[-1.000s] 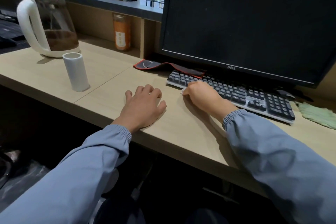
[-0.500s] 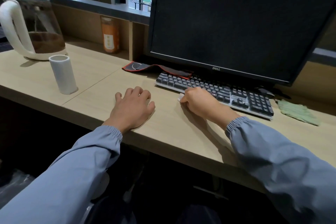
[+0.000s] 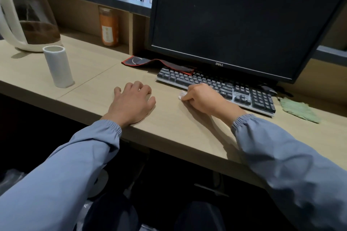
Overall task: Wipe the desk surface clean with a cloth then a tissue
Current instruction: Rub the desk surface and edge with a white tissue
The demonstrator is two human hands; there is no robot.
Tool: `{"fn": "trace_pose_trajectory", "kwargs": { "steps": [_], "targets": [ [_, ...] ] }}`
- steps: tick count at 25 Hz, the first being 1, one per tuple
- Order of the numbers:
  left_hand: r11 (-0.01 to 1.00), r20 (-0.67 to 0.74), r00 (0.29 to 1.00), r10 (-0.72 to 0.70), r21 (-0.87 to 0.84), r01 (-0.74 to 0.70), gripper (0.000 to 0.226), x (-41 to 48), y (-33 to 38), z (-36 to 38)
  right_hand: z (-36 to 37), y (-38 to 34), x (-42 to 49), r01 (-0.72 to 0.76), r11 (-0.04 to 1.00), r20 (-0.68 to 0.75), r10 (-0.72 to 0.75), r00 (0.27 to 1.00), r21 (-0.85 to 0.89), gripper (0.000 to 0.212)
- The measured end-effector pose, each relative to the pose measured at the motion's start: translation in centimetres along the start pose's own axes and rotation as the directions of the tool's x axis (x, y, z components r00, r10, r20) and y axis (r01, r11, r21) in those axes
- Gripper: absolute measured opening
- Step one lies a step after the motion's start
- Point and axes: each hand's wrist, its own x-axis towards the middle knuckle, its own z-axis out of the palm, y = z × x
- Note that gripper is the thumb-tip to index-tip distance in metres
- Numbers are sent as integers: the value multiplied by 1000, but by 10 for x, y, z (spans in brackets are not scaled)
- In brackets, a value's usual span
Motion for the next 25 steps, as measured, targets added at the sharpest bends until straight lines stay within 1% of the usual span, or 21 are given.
{"fn": "trace_pose_trajectory", "kwargs": {
  "steps": [2,4,6,8,9,10,12,13,14,16,18,20,22,23,24,25],
  "targets": [
    [1000,1,1000,-3,4,3,44,1,1,1,-7,-8,-25,109,992,-18,-108,994,57,29],
    [1000,-10,1000,-6,6,6,44,1,1,0,-10,-5,-27,151,987,-7,-151,989,58,25],
    [1000,-3,1000,-9,-7,9,45,0,1,-2,-7,6,-8,103,995,-10,-103,995,-10,24],
    [1000,5,1000,-9,-9,9,46,-1,2,-2,-3,5,1,12,1000,-21,-13,1000,-13,24],
    [1000,7,1000,-8,-4,8,46,-1,2,-2,-2,-4,-2,23,1000,-39,-23,999,-5,25],
    [1000,8,1000,-8,1,8,46,0,2,-3,-2,-18,-12,79,997,-64,-78,995,18,27],
    [1000,15,1000,-9,13,9,46,1,2,-2,-5,-47,-45,256,961,-74,-249,966,107,33],
    [1000,14,1000,-8,17,7,46,2,2,-1,-8,-53,-58,301,945,-49,-298,953,125,35],
    [1000,11,1000,-9,16,9,46,2,2,-1,-9,-51,-61,313,941,-44,-310,950,130,34],
    [1000,11,1000,-12,10,12,45,1,2,-2,-6,-36,-51,246,961,-103,-234,967,125,29],
    [1000,14,1000,-12,8,12,45,0,2,-3,-3,-36,-45,184,977,-147,-167,975,112,26],
    [1000,14,1000,-4,22,4,46,0,3,-2,-2,-56,-59,245,961,-138,-228,964,129,22],
    [1000,14,1000,-10,25,9,46,0,2,-2,-7,-70,-78,333,919,-63,-328,943,213,15],
    [1000,15,1000,-11,21,11,45,0,2,-2,-10,-68,-82,335,912,-47,-333,942,239,16],
    [1000,17,1000,-5,20,5,45,-1,3,-2,-9,-60,-81,306,923,-67,-299,952,234,18],
    [1000,20,1000,-1,24,0,44,-1,4,-3,-8,-50,-76,255,945,-116,-235,965,207,22]
  ]
}}
